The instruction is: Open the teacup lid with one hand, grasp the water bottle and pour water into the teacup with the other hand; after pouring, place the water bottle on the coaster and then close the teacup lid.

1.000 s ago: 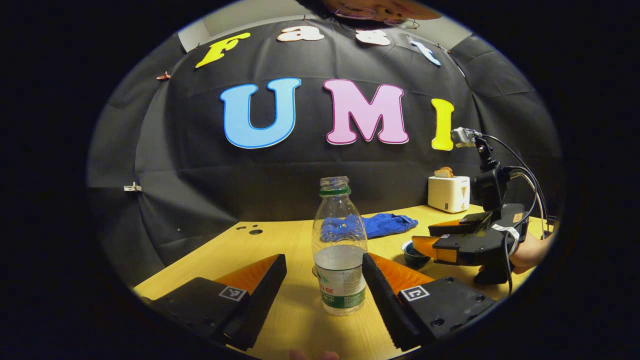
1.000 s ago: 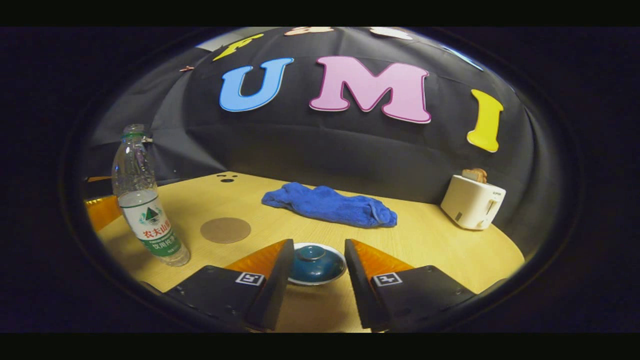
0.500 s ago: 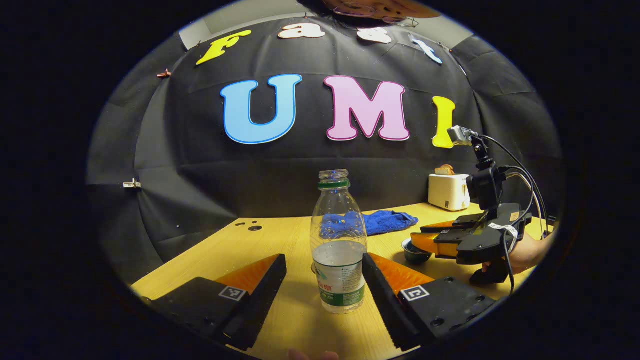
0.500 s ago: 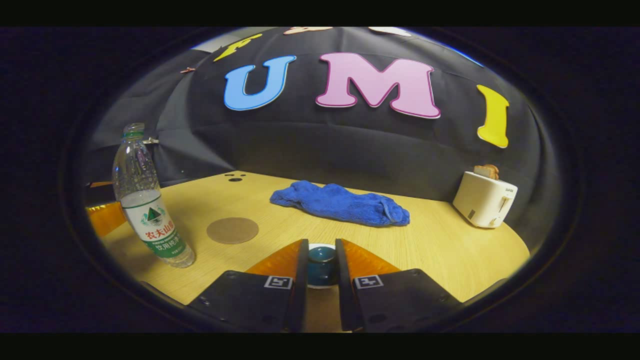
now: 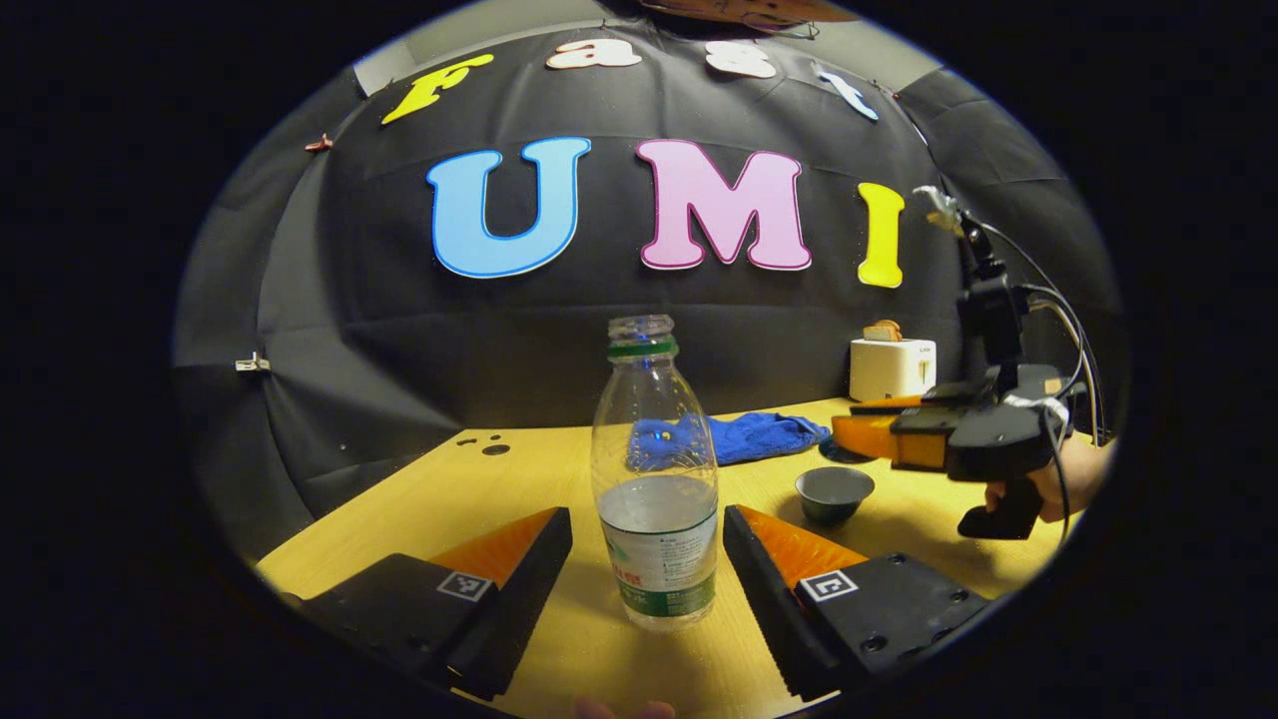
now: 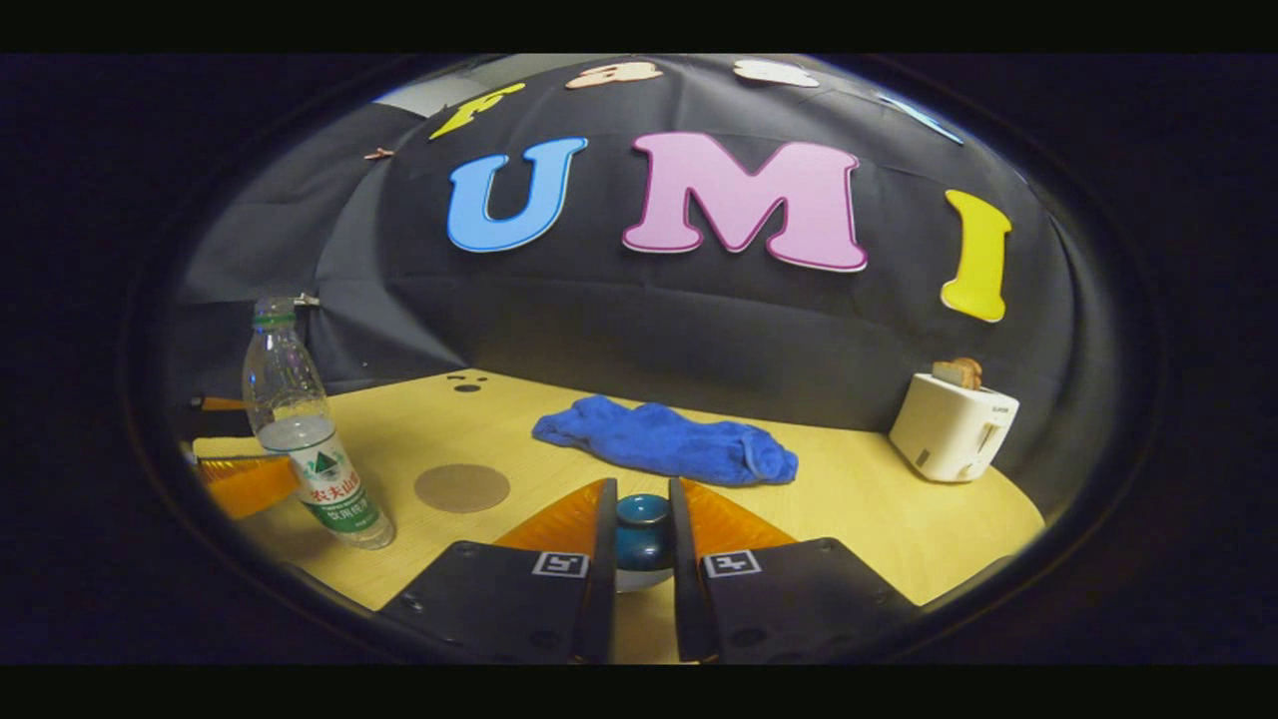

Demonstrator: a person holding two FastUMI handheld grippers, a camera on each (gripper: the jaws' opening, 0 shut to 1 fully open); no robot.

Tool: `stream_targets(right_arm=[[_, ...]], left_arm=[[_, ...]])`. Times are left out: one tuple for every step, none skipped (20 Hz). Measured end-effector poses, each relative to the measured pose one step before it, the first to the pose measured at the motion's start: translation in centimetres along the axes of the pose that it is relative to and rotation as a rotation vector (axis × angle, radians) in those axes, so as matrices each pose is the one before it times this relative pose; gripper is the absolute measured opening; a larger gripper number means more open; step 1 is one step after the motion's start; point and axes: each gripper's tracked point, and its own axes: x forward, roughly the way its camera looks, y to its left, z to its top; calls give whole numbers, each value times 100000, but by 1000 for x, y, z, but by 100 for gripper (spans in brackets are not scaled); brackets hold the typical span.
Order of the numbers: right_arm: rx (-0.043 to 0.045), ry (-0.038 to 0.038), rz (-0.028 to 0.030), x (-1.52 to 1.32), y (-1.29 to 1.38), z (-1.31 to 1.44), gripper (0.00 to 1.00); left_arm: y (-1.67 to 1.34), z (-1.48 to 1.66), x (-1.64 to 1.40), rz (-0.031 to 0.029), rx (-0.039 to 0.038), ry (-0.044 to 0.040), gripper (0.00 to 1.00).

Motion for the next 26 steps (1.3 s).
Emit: stream_targets(right_arm=[[-639, -807, -1338, -341, -877, 474, 27], [-748, -656, -1264, -349, -916, 411, 27], [-490, -443, -1106, -358, -822, 100, 27], [-383, 60, -1700, -423, -1087, 3, 27], [119, 526, -1536, -293, -902, -152, 27], [169, 260, -1560, -353, -950, -122, 27], [-149, 551, -1719, -283, -919, -270, 27], [-134, 435, -1548, -243, -790, -265, 27], [6, 540, -1223, -201, -728, -246, 27], [30, 404, -1037, -236, -618, -219, 27], [-82, 184, -736, -167, -524, -87, 27], [-168, 243, -514, -145, -342, -180, 27], [-268, 273, -496, -112, -329, -46, 27], [-9, 190, -194, -46, -301, -109, 27], [-50, -19, -246, -55, -301, 8, 27], [-6, -184, -155, 3, -272, 34, 27], [-12, -241, -261, -116, -276, 40, 27], [-57, -221, -97, -205, -261, -2, 27], [-399, -228, -178, -8, -210, 83, 27], [-426, -302, 3, -44, -277, 59, 27], [-260, -365, -133, -64, -326, 107, 27], [176, -424, -47, -119, -237, 32, 27], [186, -295, -109, -86, -260, 77, 27], [264, -416, -157, -90, -335, 5, 27], [309, -281, 7, -62, -281, 107, 31], [535, -523, 85, -129, -207, 22, 22]], left_arm=[[-58, -437, 394, 107, -553, 724, 96], [-24, -211, 272, 191, -495, 841, 96], [-40, -282, 320, 231, -423, 724, 96], [13, -232, 369, 25, -514, 694, 96], [-88, -491, 368, -61, -501, 781, 96], [0, -306, 335, 117, -368, 1041, 96], [46, -317, 153, -98, -202, 1010, 96], [28, -182, 250, 100, -83, 531, 96], [-32, -147, 202, -519, -252, 339, 96], [-111, -168, 334, -446, 323, 279, 95], [226, 76, -438, 1359, 532, -246, 87], [4, 71, 97, -361, 882, 633, 79], [60, 35, 169, 432, 2810, 746, 78], [324, 113, 185, 1013, 4666, 1209, 77], [273, -41, 184, 267, 6236, 1892, 77], [415, 207, 142, -66, 7269, 1771, 77], [397, 105, 137, -278, 8370, 2027, 77], [636, 286, 281, 817, 9023, 1606, 77], [351, -52, 401, 147, 9260, 2126, 77], [241, 146, 384, -488, 8843, 2251, 77], [234, -61, 576, -759, 8180, 2101, 77], [-100, 127, 349, -937, 7347, 1905, 72], [-129, 2, 220, -759, 5572, 821, 76], [-87, 346, 160, -535, 3529, 467, 76], [-512, 245, 215, -1233, 2422, 959, 76], [-437, 363, 274, -864, 2821, 1270, 76]])
